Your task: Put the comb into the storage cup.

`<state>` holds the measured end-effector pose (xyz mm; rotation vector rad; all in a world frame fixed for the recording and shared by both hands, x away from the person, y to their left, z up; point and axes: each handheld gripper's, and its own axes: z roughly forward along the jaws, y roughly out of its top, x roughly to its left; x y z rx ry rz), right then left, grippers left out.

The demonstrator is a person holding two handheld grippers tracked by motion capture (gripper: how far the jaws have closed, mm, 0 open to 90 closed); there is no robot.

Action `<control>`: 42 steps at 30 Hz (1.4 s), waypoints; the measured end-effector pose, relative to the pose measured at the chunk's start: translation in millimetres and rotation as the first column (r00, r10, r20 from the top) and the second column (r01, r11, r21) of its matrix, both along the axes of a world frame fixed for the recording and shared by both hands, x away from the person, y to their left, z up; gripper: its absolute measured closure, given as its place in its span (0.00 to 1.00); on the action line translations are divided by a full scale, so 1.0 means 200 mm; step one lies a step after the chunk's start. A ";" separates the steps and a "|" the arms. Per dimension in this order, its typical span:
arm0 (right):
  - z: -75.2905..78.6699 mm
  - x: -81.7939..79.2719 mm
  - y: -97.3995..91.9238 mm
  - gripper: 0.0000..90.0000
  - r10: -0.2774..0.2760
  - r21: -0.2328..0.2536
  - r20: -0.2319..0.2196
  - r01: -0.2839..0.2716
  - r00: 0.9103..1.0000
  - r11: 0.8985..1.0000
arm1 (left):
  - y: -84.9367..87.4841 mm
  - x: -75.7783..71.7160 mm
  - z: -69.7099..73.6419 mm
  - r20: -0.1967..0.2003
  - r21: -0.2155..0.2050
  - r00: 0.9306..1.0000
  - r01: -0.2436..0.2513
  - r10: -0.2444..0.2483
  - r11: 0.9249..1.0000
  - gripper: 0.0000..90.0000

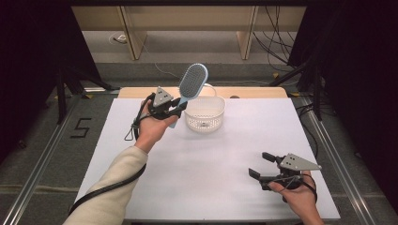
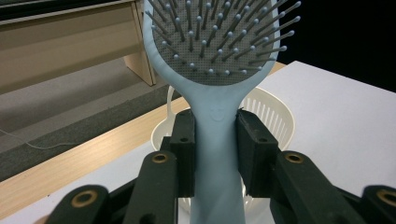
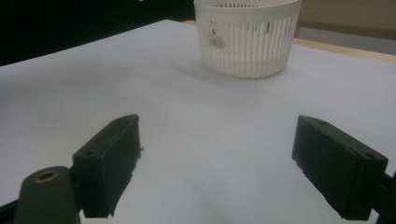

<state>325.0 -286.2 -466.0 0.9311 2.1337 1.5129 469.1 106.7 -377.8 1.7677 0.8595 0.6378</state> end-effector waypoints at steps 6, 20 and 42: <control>0.00 0.00 0.00 0.18 0.001 -0.001 0.001 -0.001 1.000 1.000 | -0.02 0.02 0.01 0.003 0.004 1.000 0.002 -0.002 1.000 0.77; 0.00 0.00 0.00 0.18 0.002 0.005 -0.001 -0.002 1.000 1.000 | -0.05 0.06 0.02 0.003 -0.011 1.000 0.014 -0.014 1.000 0.77; 0.00 0.00 0.00 0.18 0.003 0.008 -0.002 -0.003 1.000 1.000 | -0.11 0.11 0.03 0.020 0.003 0.999 0.037 -0.037 0.999 0.77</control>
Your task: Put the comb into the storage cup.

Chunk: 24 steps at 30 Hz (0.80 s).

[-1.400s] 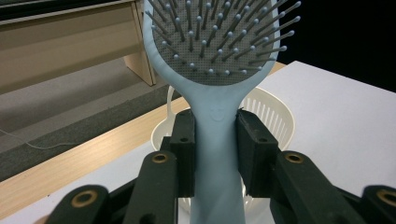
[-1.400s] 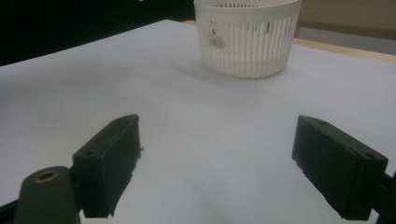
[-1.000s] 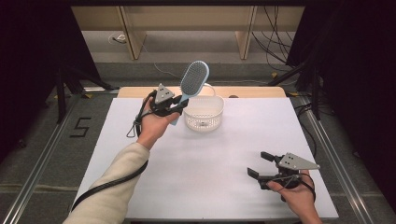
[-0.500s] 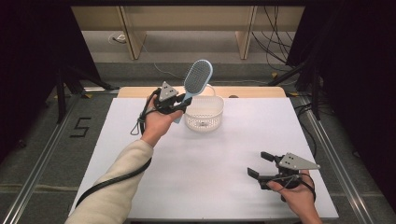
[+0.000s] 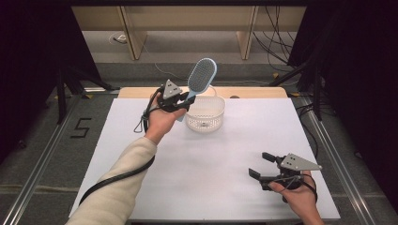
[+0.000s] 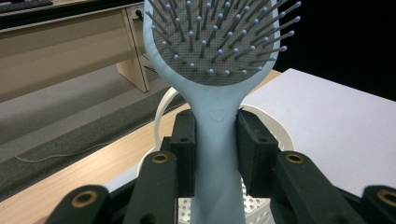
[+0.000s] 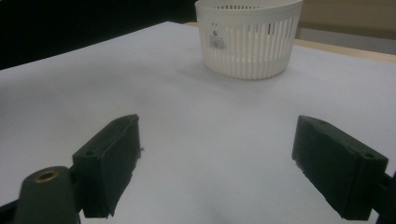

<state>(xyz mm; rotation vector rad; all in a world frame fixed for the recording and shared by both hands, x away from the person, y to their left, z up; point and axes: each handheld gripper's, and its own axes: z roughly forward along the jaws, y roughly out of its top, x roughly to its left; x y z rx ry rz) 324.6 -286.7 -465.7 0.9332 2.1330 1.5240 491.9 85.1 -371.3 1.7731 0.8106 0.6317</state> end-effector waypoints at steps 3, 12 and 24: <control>0.00 0.00 0.00 0.18 0.001 0.000 0.005 -0.001 1.000 1.000 | 0.00 0.01 0.00 0.001 -0.001 1.000 -0.001 0.001 1.000 0.77; 0.00 0.00 0.00 0.18 0.000 0.005 0.004 0.000 1.000 1.000 | -0.02 0.03 0.01 0.000 -0.001 1.000 0.000 0.000 1.000 0.77; 0.00 0.00 0.00 0.18 0.001 0.008 0.003 -0.001 1.000 1.000 | -0.05 0.06 0.01 -0.004 -0.004 1.000 0.001 -0.001 1.000 0.77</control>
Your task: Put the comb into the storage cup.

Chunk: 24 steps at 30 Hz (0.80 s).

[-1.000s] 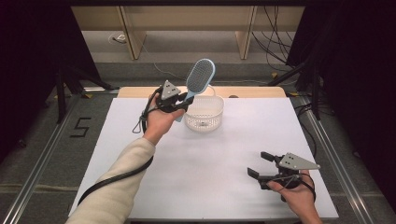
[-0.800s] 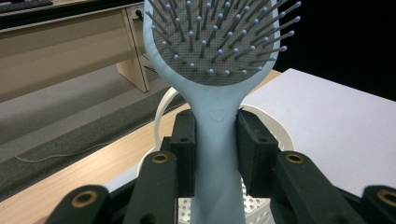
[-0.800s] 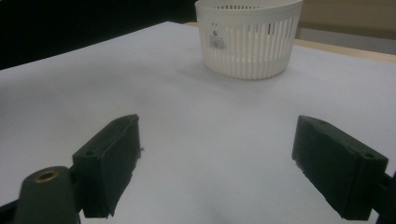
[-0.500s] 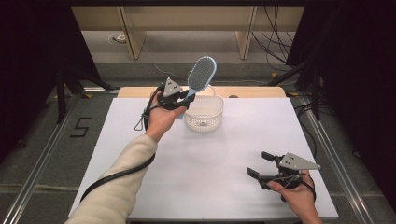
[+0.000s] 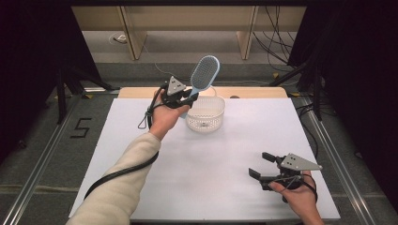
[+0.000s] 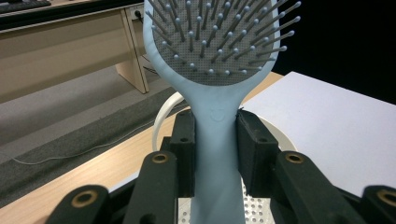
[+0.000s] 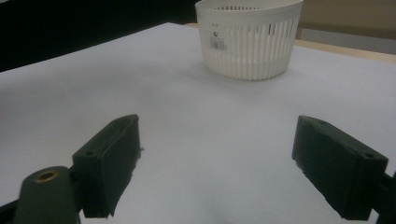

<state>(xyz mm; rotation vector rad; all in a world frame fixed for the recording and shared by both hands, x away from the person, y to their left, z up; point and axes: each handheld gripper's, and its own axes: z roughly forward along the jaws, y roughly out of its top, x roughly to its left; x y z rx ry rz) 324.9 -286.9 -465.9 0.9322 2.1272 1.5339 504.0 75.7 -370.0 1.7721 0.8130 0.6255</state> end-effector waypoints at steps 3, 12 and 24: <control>0.00 0.00 0.00 0.18 0.000 -0.001 0.000 0.000 1.000 1.000 | 0.00 0.01 0.00 0.001 -0.005 1.000 -0.001 0.001 1.000 0.77; 0.00 0.00 0.00 0.18 0.000 0.000 -0.005 0.000 1.000 1.000 | -0.01 0.02 0.01 0.005 -0.006 1.000 -0.001 0.001 1.000 0.77; 0.00 0.00 0.00 0.18 0.000 0.001 -0.006 0.000 1.000 1.000 | -0.02 0.05 0.00 -0.005 -0.005 1.000 0.000 0.000 1.000 0.77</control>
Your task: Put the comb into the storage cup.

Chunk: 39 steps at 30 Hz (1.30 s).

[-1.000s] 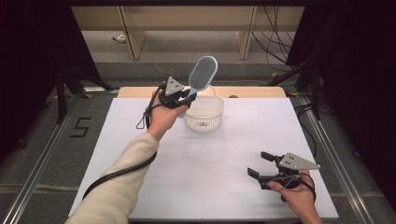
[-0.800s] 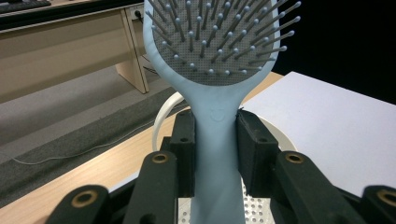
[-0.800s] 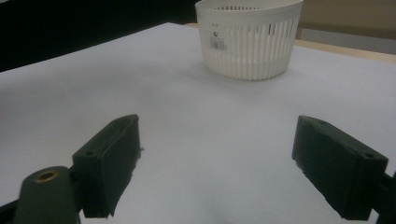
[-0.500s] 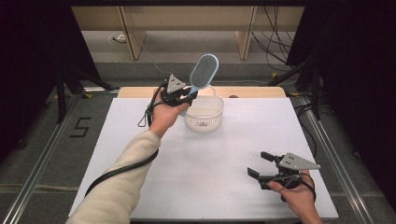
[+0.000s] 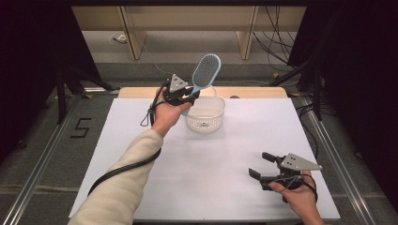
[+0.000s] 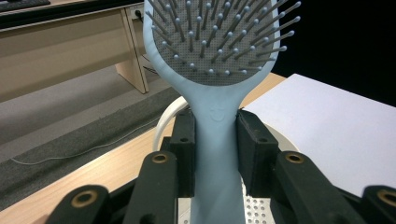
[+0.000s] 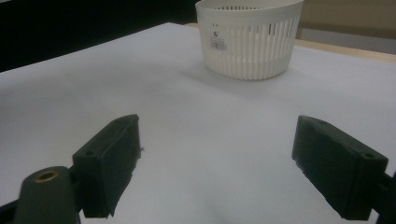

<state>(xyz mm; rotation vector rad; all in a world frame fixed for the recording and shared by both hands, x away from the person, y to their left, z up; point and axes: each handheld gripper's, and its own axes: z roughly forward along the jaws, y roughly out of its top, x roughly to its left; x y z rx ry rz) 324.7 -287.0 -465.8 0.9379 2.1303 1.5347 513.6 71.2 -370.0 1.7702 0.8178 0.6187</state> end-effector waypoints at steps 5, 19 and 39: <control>0.00 0.00 0.00 0.18 0.000 0.000 0.000 0.000 1.000 1.000 | 0.00 0.01 0.00 0.004 0.000 1.000 -0.001 0.001 1.000 0.77; 0.00 0.00 0.00 0.18 0.001 0.000 0.002 -0.001 1.000 1.000 | -0.01 0.03 -0.01 0.009 0.000 1.000 -0.003 0.003 1.000 0.77; 0.00 0.00 0.00 0.18 0.003 0.000 0.004 -0.003 1.000 1.000 | -0.03 0.05 -0.01 0.017 0.003 1.000 -0.004 0.004 1.000 0.77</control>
